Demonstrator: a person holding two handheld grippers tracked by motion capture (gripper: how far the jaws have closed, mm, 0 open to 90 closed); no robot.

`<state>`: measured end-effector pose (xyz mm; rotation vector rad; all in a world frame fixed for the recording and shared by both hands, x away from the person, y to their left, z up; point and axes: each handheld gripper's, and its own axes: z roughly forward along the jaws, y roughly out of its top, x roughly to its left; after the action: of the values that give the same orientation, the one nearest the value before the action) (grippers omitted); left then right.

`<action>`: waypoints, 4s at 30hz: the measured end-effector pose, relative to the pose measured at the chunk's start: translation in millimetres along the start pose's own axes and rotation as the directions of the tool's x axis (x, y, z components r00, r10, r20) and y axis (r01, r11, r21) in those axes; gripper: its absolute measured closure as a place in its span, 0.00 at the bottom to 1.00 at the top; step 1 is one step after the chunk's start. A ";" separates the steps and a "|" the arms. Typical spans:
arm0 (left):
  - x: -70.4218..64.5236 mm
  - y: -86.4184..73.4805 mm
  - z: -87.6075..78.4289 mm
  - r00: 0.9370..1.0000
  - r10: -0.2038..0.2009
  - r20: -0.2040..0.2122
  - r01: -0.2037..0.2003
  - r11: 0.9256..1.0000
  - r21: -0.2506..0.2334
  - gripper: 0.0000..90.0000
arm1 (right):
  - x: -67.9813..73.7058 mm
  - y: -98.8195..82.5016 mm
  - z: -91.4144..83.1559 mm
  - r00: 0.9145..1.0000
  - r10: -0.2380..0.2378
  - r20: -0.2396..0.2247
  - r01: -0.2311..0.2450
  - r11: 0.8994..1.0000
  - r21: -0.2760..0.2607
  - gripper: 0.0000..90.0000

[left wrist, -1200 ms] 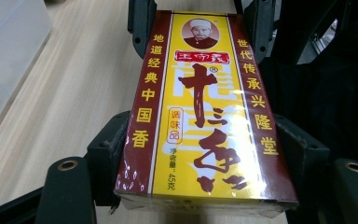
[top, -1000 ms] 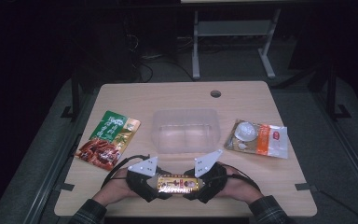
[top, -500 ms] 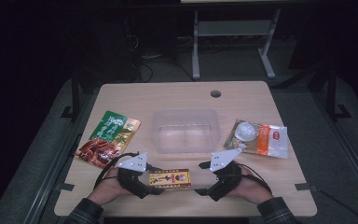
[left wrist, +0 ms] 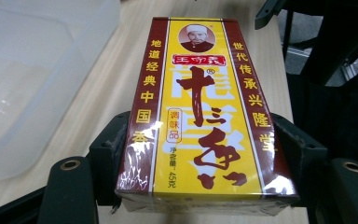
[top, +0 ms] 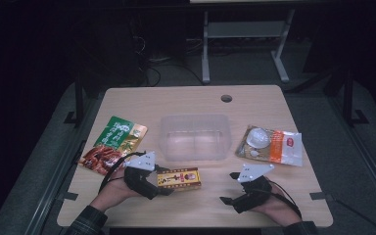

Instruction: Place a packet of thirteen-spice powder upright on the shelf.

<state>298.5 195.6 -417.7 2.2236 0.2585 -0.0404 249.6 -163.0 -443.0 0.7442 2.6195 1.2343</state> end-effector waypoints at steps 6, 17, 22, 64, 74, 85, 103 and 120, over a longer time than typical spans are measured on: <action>8.6 9.4 -6.6 1.000 -0.007 -0.023 0.007 1.000 -0.029 0.35 | 0.7 -11.2 -8.9 0.997 0.005 0.073 -0.005 1.000 -0.009 0.16; 34.3 36.3 -7.0 0.999 -0.007 -0.053 0.006 1.000 -0.022 0.35 | 1.7 -9.6 -4.8 0.996 0.005 0.084 -0.005 1.000 0.002 0.16; 45.6 53.0 -4.0 0.998 0.023 -0.055 -0.023 1.000 -0.009 0.35 | 2.3 -9.9 -3.8 0.998 0.002 0.064 -0.003 1.000 0.011 0.16; 132.4 126.8 71.0 0.997 0.064 -0.036 -0.056 0.979 0.196 0.35 | 1.2 -8.4 -9.4 0.999 -0.008 0.050 0.009 1.000 -0.026 0.17; 132.3 133.5 77.3 0.997 0.067 -0.025 -0.061 0.980 0.190 0.35 | 1.2 -8.8 -9.2 0.999 -0.011 0.046 0.013 0.999 -0.030 0.17; 133.5 138.9 78.2 0.998 0.058 -0.028 -0.053 0.987 0.151 0.35 | 1.4 -8.8 -9.0 0.999 -0.012 0.045 0.013 1.000 -0.026 0.17; 133.9 154.1 74.5 0.998 0.054 -0.045 -0.051 0.997 0.064 0.34 | 1.6 -8.5 -8.2 0.999 -0.021 0.044 0.023 0.999 -0.029 0.17; 133.7 169.4 84.3 0.997 0.061 -0.038 -0.060 0.998 0.033 0.35 | 2.5 -8.3 -7.9 0.999 -0.019 0.039 0.020 0.999 -0.026 0.17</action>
<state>468.3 51.3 -354.4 2.2642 0.2133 0.0315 241.7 -171.6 -443.9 0.7294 2.5686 1.2339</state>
